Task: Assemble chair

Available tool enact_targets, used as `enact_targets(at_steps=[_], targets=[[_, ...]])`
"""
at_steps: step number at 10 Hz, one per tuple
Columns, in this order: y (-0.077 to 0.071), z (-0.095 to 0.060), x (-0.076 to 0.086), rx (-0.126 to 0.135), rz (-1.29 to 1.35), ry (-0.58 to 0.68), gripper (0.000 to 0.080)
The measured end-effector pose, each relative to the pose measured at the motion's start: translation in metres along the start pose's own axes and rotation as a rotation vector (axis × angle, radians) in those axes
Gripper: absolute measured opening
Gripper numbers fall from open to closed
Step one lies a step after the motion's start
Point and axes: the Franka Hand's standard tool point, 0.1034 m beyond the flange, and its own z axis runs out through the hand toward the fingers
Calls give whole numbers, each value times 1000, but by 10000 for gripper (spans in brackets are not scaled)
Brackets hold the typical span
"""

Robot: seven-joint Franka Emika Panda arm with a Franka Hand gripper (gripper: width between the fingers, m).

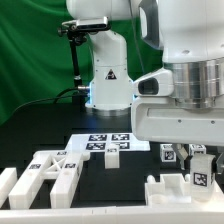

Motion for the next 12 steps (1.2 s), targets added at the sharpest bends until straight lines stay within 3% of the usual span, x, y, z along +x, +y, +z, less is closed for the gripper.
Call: enact_targets(at_steps=[2,5,6,7,9,12], targets=[[2,0,1,20,284,-25,294],[2,1,1,23,303,-30,294],[2,1,1,21,273,-27,475],[2,1,2,23,124,-21,589],[-1,3,1,18,-282,6,637],[0,4,1,17,-530,6,649]])
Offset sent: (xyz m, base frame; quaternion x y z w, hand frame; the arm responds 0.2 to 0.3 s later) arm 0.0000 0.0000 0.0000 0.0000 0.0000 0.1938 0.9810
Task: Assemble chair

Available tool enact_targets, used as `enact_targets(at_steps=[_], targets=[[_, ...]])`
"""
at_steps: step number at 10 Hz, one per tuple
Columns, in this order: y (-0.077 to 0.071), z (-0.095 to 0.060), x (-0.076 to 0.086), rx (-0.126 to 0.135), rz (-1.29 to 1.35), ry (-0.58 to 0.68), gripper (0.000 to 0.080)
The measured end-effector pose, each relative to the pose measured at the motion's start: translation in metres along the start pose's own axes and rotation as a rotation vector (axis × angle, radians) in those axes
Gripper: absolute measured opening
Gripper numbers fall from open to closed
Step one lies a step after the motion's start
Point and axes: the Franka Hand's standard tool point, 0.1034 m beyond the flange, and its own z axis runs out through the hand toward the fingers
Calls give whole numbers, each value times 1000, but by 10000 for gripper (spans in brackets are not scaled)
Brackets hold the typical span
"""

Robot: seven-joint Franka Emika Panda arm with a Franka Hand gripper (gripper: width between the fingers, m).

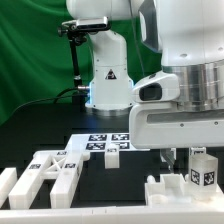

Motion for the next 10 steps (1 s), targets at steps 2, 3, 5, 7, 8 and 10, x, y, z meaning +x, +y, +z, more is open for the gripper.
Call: enact_targets(at_steps=[2,3,5,7,8,10], targets=[[9,0,0,-28,-338,-26,649],[9,0,1,-63,-520,-20,649],[10,2,-1,-65,-541,-19,649],[10,2,-1,-64,-520,-18,381],[10,3,-1,-64,-487,-17,287],[9,3,-1,-63,-334,-13,288]])
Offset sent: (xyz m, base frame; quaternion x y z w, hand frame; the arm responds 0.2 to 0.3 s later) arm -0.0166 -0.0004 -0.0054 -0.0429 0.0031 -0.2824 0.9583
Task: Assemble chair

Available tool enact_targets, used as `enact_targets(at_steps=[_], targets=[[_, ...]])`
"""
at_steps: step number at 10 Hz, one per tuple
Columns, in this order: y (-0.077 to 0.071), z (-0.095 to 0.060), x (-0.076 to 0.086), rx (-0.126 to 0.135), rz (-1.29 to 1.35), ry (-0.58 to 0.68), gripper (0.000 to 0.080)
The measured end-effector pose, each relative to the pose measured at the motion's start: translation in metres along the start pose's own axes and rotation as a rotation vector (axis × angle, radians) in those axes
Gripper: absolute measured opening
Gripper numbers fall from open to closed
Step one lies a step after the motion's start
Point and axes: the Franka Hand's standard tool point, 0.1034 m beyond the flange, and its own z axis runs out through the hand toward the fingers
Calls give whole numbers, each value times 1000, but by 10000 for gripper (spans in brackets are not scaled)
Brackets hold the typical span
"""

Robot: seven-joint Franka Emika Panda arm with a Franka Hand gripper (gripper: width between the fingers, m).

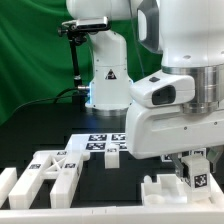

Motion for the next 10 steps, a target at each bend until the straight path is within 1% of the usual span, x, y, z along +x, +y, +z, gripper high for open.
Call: enact_targets(at_steps=[1,3,4,5,6,7,8,9,10], targets=[[-1,0,0,0,73,0,288],[-8,0,1,11,331,10,288],[-8,1,1,26,534,7,288],[-9,3,0,51,728,4,288],[-12,4,-1,62,883,10,287],[-13,4,-2,84,1044,15,287],[-11,4,-3,126,1213,11,287],[-13,4,-4,128,1253,16,287],[-12,4,-4,127,1226,17,292]])
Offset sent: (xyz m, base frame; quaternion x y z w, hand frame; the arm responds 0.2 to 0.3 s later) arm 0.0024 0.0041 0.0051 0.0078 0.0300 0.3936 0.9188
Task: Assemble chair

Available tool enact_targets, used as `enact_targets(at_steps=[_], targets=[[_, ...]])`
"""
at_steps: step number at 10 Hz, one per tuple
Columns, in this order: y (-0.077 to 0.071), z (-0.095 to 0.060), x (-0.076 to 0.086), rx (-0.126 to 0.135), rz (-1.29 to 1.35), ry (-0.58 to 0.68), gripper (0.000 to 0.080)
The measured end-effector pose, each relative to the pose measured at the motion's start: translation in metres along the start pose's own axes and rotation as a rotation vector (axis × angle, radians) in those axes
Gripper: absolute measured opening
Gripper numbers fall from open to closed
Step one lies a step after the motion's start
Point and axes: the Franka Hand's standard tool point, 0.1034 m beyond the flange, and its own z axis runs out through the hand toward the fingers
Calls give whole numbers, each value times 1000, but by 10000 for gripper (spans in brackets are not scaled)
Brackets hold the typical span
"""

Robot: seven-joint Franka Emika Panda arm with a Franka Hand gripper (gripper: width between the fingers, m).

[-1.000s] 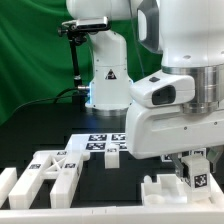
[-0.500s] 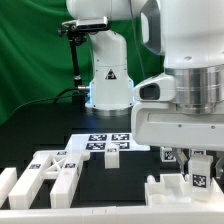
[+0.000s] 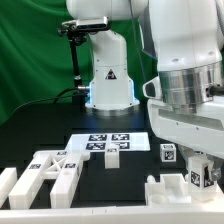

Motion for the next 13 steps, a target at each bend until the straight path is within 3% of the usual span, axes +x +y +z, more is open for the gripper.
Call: enact_targets(at_steps=[1,2,3,4,5,8,9,11,12,13], targets=[[0,0,0,-1,-75,1,292],[1,0,3,-1,-237,2,501],[1,1,5,-3,-452,0,501],[-1,0,-4,-12,-574,13,618],[4,0,-12,-1,-700,33,643],[6,1,-6,-12,-929,30,649],[5,-2,3,-63,-1318,51,649],[2,-1,5,-65,-1360,47,649],[3,-1,4,-64,-1335,47,552],[3,-1,4,-63,-1300,48,552]])
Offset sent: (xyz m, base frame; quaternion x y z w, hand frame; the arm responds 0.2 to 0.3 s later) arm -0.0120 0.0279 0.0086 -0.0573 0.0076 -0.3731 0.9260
